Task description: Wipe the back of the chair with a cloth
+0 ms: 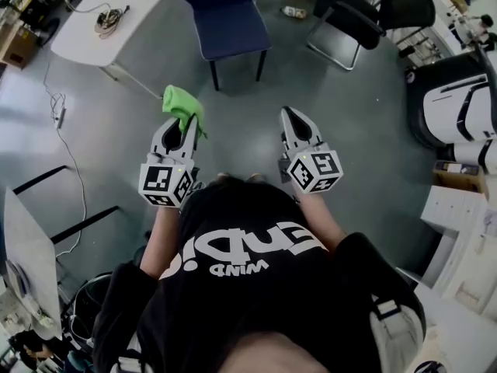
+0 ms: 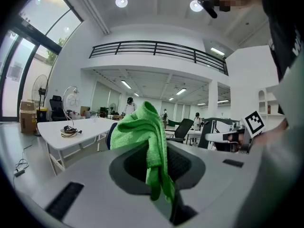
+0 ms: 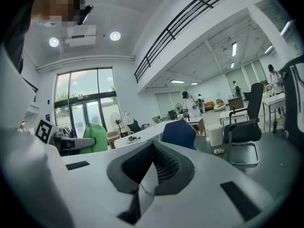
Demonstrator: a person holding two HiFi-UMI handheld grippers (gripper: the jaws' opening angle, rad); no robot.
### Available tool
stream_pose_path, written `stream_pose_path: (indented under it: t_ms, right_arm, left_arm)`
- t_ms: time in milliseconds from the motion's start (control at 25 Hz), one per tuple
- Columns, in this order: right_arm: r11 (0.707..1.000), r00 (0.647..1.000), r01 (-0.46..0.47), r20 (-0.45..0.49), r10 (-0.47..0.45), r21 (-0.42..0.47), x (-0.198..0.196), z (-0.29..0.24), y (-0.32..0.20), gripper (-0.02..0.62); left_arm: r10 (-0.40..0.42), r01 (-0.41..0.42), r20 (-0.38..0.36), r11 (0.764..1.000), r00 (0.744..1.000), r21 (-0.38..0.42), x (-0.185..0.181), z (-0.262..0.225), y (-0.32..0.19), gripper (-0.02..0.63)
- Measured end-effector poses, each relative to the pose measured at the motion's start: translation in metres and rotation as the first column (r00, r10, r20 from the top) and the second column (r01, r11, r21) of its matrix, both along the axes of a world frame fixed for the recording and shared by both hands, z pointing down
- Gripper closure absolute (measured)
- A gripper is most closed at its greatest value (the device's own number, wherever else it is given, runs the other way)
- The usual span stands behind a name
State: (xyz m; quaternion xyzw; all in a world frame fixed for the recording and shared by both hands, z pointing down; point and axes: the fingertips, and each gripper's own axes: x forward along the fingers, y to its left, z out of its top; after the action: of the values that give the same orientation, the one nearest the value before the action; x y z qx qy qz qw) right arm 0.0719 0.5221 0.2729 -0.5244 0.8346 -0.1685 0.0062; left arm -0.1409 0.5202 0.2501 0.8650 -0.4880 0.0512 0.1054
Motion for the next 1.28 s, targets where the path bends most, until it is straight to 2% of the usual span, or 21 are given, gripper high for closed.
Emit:
stream_pose_path:
  t_ms: [400,640,920,1280]
  right_arm:
    - [0.999,0.999,-0.037,-0.010,0.037,-0.007,-0.030,0.006,-0.019,0.600]
    - [0.998,0.998,-0.061,-0.022,0.061,-0.005,-0.032,0.012,-0.061,0.600]
    - [0.999,0.999,-0.040,0.001,0.040,-0.015,-0.026,0.025,-0.142,0.600]
    - [1.000,0.999,-0.005,0.042,0.006,-0.027,-0.010,0.020,-0.285,0.600]
  left_arm:
    - [0.041,-0.042,-0.020,0.999,0.999,-0.004,-0.029,0.012,-0.025,0.543]
    - [0.041,-0.041,-0.024,0.999,0.999,-0.004,-0.034,0.017,-0.063,0.543]
    - [-0.001,0.000,-0.021,1.000,1.000,-0.027,-0.030,0.026,-0.134,0.543]
    - [-0.028,0.027,-0.020,0.999,0.999,-0.030,-0.004,0.015,-0.264,0.543]
